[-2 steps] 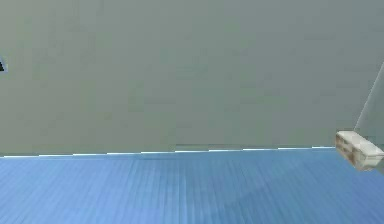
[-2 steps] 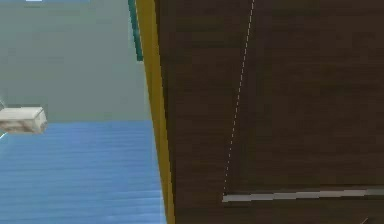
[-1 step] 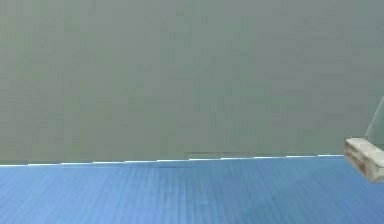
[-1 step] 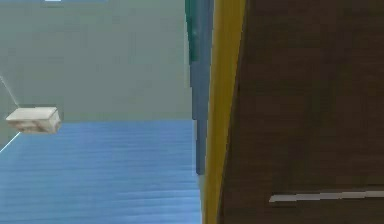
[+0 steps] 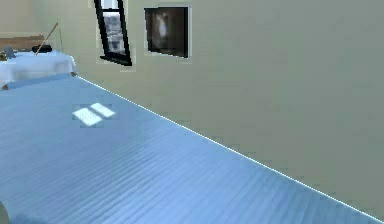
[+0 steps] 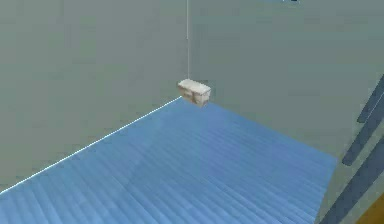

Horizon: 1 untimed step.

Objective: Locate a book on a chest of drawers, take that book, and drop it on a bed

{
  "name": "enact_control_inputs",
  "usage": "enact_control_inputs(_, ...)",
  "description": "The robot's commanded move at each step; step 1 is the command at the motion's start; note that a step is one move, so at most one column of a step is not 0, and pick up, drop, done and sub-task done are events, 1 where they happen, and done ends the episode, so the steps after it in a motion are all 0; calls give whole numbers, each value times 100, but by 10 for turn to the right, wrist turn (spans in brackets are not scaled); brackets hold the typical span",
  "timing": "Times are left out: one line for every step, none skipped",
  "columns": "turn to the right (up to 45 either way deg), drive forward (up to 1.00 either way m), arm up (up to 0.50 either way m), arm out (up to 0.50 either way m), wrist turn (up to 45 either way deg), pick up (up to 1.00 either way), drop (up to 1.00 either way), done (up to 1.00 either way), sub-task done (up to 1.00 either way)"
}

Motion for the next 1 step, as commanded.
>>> enact_control_inputs(-150, 0, 0, 0, 0, 0, 0, 0, 0)
